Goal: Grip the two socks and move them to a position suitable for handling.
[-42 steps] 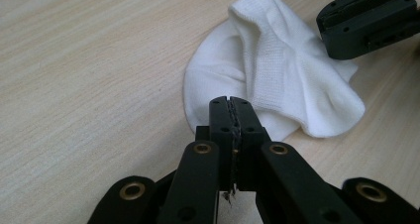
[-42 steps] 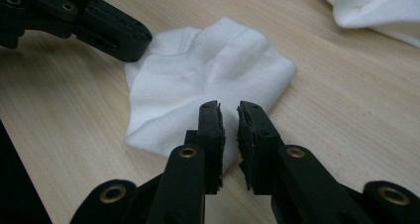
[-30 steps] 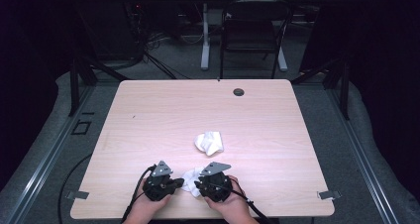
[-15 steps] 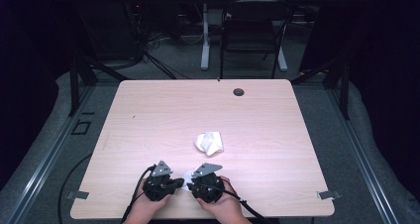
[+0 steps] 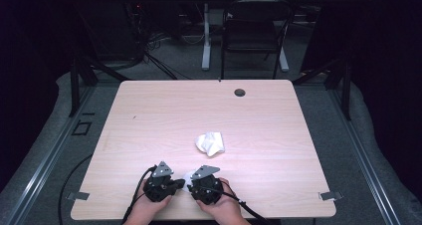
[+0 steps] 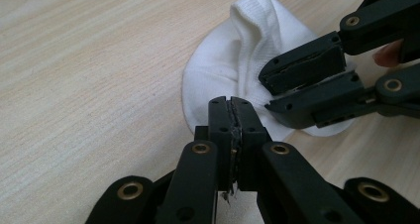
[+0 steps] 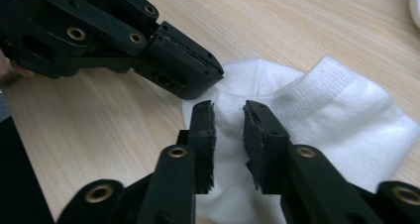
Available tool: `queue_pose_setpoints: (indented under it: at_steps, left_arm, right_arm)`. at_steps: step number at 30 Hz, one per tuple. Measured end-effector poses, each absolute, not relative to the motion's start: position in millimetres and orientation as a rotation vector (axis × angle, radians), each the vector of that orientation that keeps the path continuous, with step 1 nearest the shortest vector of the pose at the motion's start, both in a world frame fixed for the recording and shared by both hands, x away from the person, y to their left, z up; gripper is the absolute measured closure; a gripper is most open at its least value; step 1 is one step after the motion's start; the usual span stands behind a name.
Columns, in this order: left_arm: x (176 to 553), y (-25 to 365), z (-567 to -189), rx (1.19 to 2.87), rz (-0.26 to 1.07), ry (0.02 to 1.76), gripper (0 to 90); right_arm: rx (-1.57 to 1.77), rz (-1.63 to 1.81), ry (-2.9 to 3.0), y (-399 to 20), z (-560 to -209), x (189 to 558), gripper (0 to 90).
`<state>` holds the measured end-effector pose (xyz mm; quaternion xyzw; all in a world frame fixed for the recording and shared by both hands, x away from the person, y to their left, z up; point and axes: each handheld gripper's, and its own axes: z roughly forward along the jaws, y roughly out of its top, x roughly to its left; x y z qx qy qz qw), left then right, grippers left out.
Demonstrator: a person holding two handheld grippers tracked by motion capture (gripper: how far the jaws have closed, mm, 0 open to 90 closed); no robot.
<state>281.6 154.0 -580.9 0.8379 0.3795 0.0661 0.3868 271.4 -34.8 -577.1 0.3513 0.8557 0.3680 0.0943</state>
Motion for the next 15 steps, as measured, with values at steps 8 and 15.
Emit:
queue_pose_setpoints:
  at_steps: [8, 15]
  left_arm:
    - [281.2, 153.6, -580.9, 2.130, 0.170, 0.970, 88.4]
    - [281.2, 153.7, -581.0, 2.130, 0.169, 0.969, 88.4]
  right_arm:
    - [1.082, 1.117, 2.532, -40.1, -575.3, 272.8, 88.8]
    - [1.101, 1.180, 2.507, -49.5, -564.9, 270.9, 89.6]
